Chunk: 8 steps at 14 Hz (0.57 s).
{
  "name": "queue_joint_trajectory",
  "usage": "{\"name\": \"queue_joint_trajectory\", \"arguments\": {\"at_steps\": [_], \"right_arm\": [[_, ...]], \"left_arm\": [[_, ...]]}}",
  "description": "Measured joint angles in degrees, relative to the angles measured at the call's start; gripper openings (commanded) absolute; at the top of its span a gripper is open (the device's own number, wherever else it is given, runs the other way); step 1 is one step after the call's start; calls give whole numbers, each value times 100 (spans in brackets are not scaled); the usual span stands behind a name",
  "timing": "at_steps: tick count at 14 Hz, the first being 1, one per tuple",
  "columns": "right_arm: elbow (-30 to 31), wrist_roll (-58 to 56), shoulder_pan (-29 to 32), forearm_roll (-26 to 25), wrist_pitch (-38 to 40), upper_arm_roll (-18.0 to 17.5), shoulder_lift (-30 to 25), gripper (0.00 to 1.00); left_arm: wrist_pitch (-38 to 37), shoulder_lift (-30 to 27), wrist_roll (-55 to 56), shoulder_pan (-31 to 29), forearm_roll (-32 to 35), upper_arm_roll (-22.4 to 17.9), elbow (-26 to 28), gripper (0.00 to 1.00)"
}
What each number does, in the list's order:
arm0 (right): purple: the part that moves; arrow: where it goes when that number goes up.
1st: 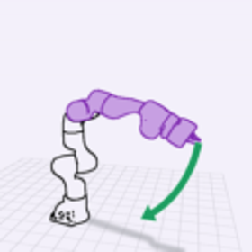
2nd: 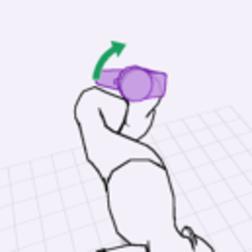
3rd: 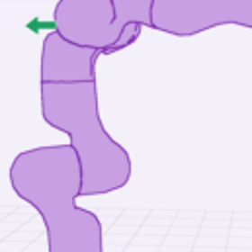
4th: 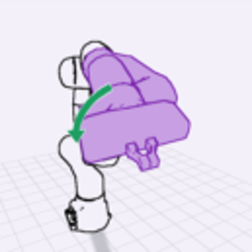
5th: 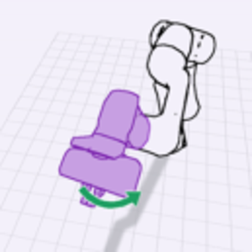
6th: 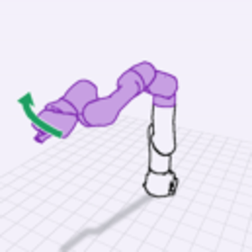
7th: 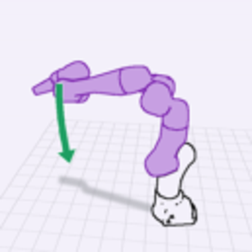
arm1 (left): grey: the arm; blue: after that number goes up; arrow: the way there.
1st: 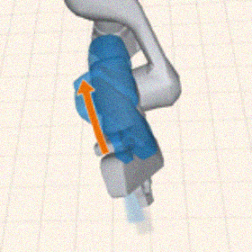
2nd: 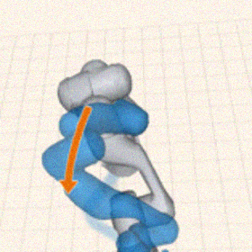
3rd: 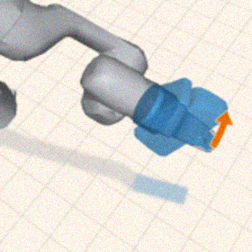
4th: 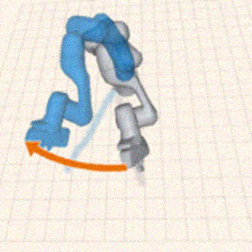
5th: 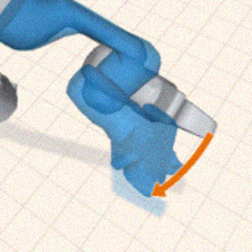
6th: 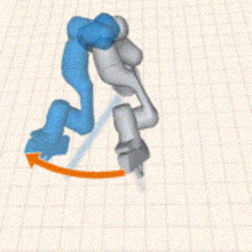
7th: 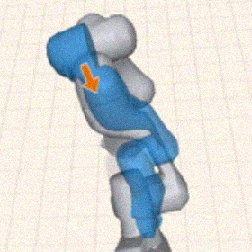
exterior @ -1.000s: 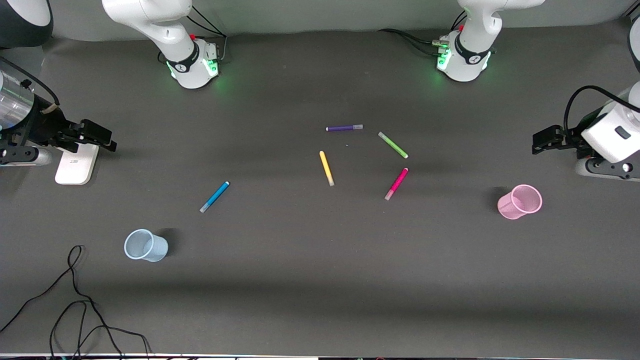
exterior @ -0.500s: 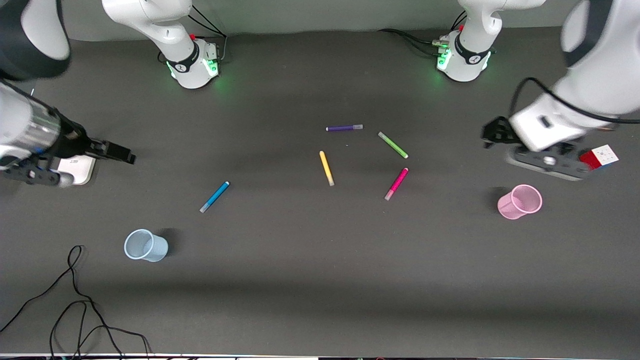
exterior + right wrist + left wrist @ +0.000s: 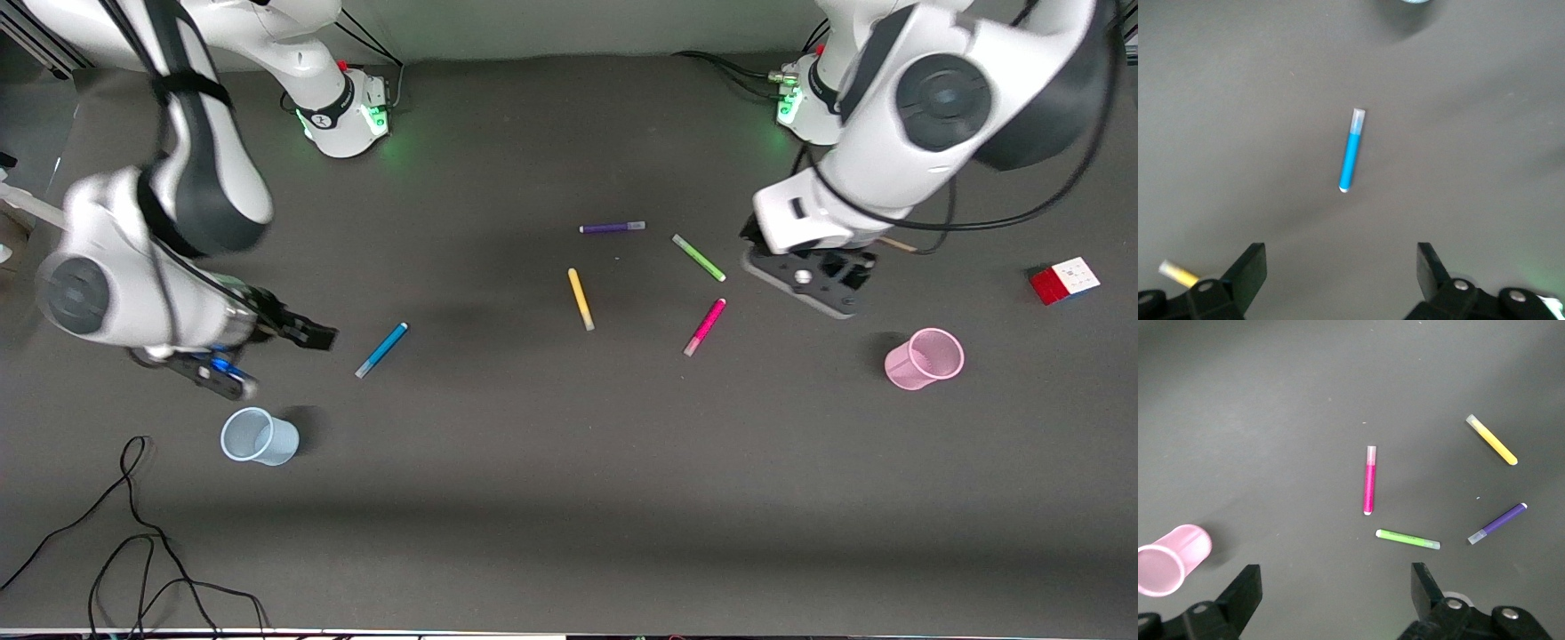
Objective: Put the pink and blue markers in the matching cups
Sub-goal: 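Reach the right gripper to the blue marker while the left gripper reaches the pink marker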
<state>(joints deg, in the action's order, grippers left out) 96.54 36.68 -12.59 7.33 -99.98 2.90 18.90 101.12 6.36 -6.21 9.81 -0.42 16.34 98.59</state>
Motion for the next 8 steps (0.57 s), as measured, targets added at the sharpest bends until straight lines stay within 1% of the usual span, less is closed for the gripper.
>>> {"name": "queue_joint_trajectory", "arguments": {"at_steps": [2, 3, 6, 8], "right_arm": [[16, 115, -1, 56, -141, 7, 326, 100], [42, 127, 9, 170, -165, 28, 438, 100], [386, 140, 59, 301, -328, 86, 528, 100], [751, 333, 64, 325, -756, 119, 541, 100]], "left_arm": [[342, 9, -157, 20, 1, -2, 374, 99], [534, 17, -241, 19, 1, -8, 579, 99], [1378, 70, -460, 21, 2, -9, 1311, 99], [1937, 225, -539, 75, 3, -5, 1735, 99]]}}
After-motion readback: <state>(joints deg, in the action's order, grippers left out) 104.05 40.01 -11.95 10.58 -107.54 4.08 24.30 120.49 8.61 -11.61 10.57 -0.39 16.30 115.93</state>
